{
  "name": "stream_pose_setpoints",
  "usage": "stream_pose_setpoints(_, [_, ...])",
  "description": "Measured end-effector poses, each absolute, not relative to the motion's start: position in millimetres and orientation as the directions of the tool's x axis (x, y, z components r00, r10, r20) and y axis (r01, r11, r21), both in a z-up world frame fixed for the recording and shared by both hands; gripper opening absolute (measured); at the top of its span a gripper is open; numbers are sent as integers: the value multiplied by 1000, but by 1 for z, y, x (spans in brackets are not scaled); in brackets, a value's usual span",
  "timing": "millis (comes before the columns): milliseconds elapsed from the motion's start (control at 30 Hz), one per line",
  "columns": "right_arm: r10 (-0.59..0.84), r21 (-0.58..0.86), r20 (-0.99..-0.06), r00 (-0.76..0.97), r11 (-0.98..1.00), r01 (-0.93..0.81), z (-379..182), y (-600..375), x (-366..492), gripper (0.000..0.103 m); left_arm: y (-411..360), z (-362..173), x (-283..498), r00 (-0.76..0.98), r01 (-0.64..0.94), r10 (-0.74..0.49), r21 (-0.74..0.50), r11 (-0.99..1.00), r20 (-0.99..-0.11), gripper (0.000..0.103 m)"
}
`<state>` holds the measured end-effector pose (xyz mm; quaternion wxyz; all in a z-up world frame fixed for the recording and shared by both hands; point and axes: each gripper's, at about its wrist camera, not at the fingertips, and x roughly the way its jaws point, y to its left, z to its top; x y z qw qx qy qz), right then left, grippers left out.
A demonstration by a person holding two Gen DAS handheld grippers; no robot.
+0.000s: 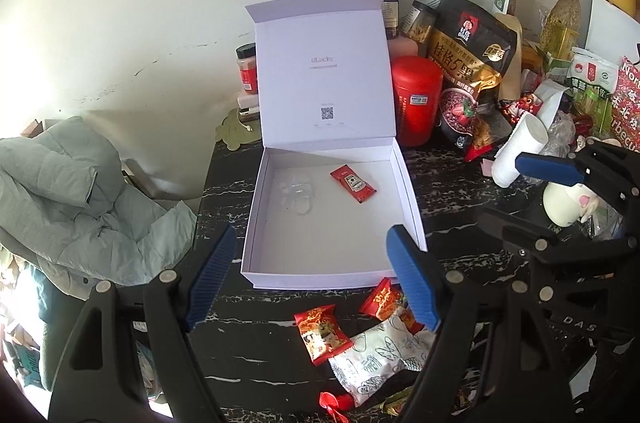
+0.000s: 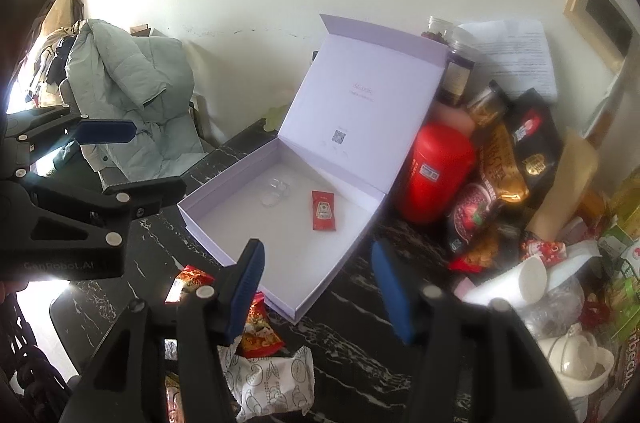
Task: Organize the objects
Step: 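Withdraw both grippers from the box back over the snacks on the table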
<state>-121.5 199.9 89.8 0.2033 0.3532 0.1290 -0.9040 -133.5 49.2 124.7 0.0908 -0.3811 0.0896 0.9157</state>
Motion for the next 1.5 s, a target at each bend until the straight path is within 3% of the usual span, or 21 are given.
stream_pose_setpoints(667, [-264, -86, -698, -666, -892, 444, 66, 221, -52, 58, 57, 98, -62, -678, -231, 111, 67, -971, -727, 77])
stream_pose_setpoints(1500, [-310, 19, -754, -580, -892, 452, 3, 231, -5, 58, 57, 54, 1, -664, -209, 75, 89, -974, -744, 77])
